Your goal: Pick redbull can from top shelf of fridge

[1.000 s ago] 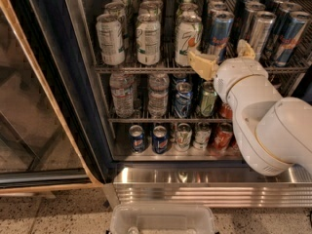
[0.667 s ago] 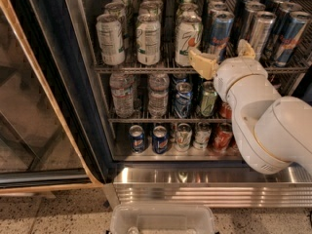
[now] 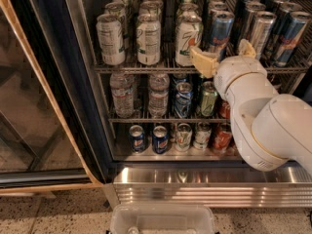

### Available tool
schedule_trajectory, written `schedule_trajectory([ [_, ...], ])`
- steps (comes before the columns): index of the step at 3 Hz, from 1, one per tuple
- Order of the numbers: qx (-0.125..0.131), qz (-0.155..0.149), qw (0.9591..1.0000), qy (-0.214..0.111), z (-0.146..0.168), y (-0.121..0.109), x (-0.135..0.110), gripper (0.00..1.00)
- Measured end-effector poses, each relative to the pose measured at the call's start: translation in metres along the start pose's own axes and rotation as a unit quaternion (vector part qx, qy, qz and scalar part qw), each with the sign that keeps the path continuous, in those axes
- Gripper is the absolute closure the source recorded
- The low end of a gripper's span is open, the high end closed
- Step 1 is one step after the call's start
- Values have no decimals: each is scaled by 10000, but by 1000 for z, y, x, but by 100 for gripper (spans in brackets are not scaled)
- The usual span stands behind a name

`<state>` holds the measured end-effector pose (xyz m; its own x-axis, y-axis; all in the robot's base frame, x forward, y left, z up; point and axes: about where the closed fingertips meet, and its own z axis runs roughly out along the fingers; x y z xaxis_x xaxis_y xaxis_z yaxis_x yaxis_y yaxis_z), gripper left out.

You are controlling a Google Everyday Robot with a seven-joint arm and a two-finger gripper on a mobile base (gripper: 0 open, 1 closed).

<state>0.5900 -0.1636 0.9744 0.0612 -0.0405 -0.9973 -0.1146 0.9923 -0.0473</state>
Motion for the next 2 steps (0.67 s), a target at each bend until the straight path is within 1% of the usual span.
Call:
schedule_trajectory([
  [1, 69, -57, 10000, 34, 11, -5, 1, 33],
  [2, 69, -57, 10000, 34, 11, -5, 1, 35],
])
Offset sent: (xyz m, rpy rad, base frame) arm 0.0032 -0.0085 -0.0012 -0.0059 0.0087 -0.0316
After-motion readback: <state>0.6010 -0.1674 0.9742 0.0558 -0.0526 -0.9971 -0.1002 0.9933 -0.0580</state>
